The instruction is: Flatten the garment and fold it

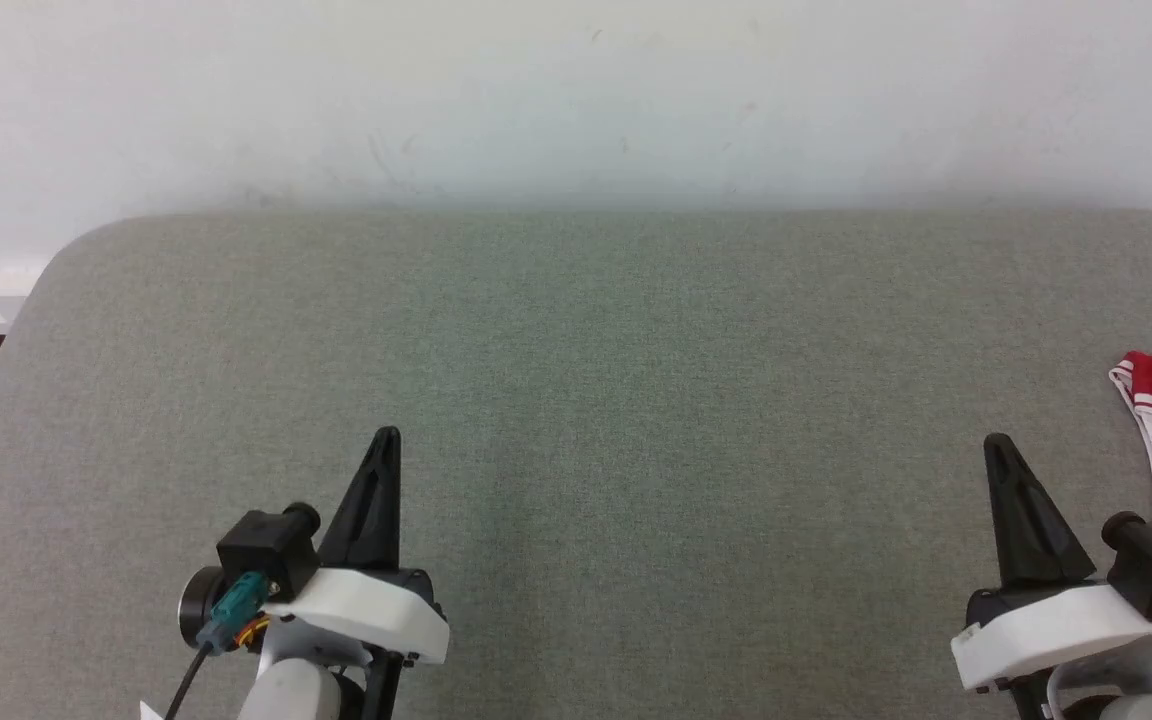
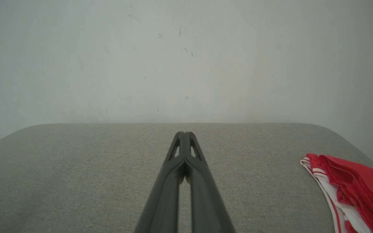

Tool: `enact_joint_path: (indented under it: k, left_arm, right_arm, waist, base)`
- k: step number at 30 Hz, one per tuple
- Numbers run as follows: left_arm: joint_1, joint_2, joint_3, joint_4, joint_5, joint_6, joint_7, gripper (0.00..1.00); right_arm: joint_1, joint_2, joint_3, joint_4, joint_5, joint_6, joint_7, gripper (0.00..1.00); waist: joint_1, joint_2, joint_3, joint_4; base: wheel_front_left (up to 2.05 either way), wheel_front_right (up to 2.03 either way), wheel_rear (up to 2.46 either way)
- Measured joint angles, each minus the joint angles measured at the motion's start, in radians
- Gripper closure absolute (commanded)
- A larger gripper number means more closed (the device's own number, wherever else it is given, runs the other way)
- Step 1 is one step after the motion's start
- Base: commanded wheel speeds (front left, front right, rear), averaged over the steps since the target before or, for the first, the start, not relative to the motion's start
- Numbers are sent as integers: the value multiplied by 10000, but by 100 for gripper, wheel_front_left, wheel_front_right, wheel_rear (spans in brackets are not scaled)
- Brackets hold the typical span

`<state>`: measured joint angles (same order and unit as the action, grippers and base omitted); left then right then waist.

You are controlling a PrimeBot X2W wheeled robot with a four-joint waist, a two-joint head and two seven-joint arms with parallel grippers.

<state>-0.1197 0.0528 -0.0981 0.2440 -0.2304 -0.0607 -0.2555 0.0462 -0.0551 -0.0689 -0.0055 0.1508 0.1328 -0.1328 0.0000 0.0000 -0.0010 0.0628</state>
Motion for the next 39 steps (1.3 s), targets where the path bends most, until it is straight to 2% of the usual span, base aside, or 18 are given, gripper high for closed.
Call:
enact_joint_path:
  k: [39]
  left_arm:
    - [182, 0, 228, -591, 541, 102, 654, 100]
  right_arm:
    - [-19, 0, 159, 2, -355, 0, 353, 100]
  waist:
    - [0, 0, 2, -171]
  base:
    - [0, 0, 0]
